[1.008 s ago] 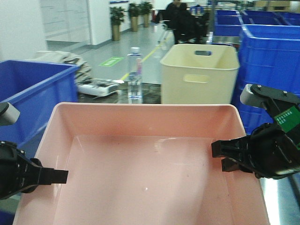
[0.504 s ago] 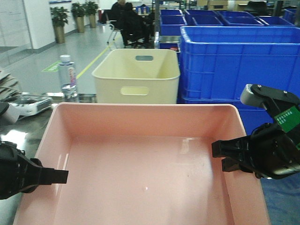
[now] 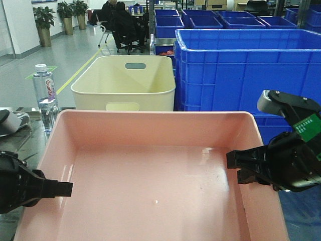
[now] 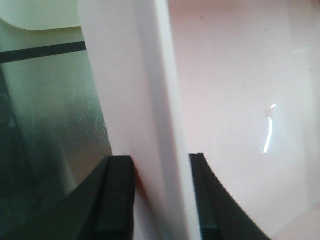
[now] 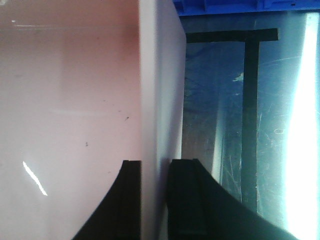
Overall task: Grab pink bin and stack on right shelf
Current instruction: 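Carry the bin toward the metal table beside the cream bin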
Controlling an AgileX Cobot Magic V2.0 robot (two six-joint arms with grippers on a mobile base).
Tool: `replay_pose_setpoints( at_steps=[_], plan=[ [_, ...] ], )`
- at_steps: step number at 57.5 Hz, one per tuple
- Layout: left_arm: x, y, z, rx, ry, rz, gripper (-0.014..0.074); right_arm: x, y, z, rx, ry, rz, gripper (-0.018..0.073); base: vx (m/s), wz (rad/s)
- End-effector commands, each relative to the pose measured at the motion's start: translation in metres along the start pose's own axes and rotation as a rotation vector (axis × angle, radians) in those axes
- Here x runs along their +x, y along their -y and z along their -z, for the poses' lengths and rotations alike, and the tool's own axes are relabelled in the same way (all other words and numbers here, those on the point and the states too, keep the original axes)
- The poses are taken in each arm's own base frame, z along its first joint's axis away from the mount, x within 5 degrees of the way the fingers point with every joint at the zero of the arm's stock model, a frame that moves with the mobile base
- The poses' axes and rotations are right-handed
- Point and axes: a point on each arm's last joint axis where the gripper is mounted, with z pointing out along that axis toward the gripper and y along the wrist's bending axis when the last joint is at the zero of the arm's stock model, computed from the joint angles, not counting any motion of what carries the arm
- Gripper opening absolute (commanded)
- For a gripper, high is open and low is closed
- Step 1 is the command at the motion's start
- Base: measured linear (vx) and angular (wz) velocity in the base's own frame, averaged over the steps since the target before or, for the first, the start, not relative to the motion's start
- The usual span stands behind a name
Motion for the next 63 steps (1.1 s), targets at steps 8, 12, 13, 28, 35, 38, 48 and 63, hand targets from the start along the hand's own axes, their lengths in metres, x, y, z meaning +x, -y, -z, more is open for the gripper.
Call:
replay_pose_setpoints(
  at_steps=[8, 12, 13, 28, 35, 38, 48, 63],
  plan=[
    [-0.009, 0.014, 0.013, 0.061, 0.075, -0.005, -0.0005, -0.016, -0.008, 0.022, -0.073, 0.167, -0.016, -0.0009, 0.05, -0.04],
    [-0.009, 0.014, 0.013, 0.061, 0.075, -0.005, -0.0005, -0.016, -0.008, 0.022, -0.073, 0.167, -0.016, -0.0009, 0.03, -0.04],
    [-0.009, 0.014, 0.013, 0.061, 0.075, -0.005, -0.0005, -0.016, -0.008, 0.022, -0.073, 0.167, -0.016, -0.0009, 0.02, -0.04],
    [-0.009, 0.014, 0.013, 0.061, 0.075, -0.005, -0.0005, -0.016, -0.008, 0.022, -0.073, 0.167, -0.016, -0.0009, 0.00, -0.01],
    [-0.009, 0.014, 0.013, 0.061, 0.075, -0.005, -0.0005, -0.016, -0.008, 0.022, -0.073, 0.167, -0.016, -0.0009, 0.00, 0.00],
    [-0.009, 0.014, 0.013, 0.061, 0.075, -0.005, -0.0005, -0.016, -0.007, 0.022, -0.071, 0.167, -0.015, -0.0009, 0.00, 0.00],
    [-0.010, 0.013, 0.013, 0.059, 0.078, -0.005, -0.0005, -0.016, -0.009, 0.022, -0.085, 0.165, -0.026, -0.0009, 0.00, 0.00],
    [-0.011, 0.009, 0.011, 0.025, 0.088, -0.023, -0.0005, -0.017, -0.008, 0.007, -0.070, 0.126, -0.028, -0.0008, 0.00, 0.00]
  ],
)
